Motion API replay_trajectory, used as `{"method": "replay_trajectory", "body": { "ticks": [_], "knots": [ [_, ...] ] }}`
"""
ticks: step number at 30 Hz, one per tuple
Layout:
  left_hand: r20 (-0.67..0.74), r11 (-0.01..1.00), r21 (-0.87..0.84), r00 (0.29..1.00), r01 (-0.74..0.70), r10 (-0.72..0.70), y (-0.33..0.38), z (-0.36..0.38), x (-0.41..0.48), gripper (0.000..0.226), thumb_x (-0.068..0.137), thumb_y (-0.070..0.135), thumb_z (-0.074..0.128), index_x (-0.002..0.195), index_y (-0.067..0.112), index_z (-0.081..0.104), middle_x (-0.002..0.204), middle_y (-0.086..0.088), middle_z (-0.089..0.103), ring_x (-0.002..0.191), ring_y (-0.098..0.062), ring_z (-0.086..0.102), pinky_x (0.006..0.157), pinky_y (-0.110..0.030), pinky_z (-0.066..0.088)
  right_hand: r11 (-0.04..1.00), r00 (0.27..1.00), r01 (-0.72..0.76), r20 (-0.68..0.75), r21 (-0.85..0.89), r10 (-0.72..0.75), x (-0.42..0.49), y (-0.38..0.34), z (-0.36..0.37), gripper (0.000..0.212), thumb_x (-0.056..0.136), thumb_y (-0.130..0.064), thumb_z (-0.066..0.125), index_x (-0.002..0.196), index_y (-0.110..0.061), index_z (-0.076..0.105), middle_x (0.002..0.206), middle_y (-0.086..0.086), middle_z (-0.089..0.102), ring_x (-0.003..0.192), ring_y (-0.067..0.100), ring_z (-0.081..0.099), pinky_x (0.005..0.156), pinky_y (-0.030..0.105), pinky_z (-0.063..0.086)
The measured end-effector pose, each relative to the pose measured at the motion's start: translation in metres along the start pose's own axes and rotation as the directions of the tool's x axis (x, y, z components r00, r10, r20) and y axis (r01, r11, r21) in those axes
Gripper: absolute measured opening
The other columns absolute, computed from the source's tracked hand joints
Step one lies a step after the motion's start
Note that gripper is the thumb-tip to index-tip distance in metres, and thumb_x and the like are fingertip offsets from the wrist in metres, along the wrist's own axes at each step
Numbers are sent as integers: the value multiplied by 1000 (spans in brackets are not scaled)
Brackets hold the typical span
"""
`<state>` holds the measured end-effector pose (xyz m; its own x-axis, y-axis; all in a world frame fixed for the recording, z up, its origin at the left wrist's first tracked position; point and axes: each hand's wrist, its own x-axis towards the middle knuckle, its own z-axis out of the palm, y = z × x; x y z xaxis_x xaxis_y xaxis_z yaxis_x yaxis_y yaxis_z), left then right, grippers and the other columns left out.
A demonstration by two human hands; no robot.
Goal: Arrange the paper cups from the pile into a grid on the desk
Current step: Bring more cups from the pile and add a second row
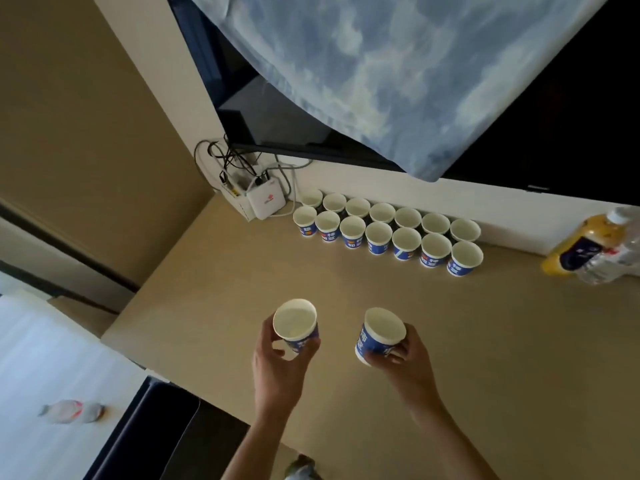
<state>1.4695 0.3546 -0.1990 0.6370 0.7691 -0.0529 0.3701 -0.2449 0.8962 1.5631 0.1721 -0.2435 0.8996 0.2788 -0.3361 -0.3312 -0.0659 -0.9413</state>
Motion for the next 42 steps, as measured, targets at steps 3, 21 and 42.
{"method": "replay_trajectory", "body": {
  "ticks": [3,21,42],
  "knots": [
    [34,999,-30,999,17,-16,-8,1,51,63,68,22,91,121,30,57,109,18,64,100,-2,59,74,-25,47,999,999,-32,-44,-4,32,20,2,27,63,53,-12,86,110,-20,61,103,-2,73,94,11,72,72,20,55],
    [154,998,-7,986,-60,60,-102,94,280,67,64,18,91,120,16,55,109,-1,64,101,-26,60,81,-36,51,994,961,-108,-256,7,106,100,44,139,79,47,-20,88,119,-14,56,109,10,70,93,17,73,73,21,57],
    [222,992,1,967,-125,122,-120,125,327,68,64,16,87,122,21,52,115,0,64,104,-28,59,79,-50,55,994,946,-108,-306,26,111,122,52,142,70,58,-1,87,119,-16,57,106,0,72,97,16,73,76,22,57]
  ]
}}
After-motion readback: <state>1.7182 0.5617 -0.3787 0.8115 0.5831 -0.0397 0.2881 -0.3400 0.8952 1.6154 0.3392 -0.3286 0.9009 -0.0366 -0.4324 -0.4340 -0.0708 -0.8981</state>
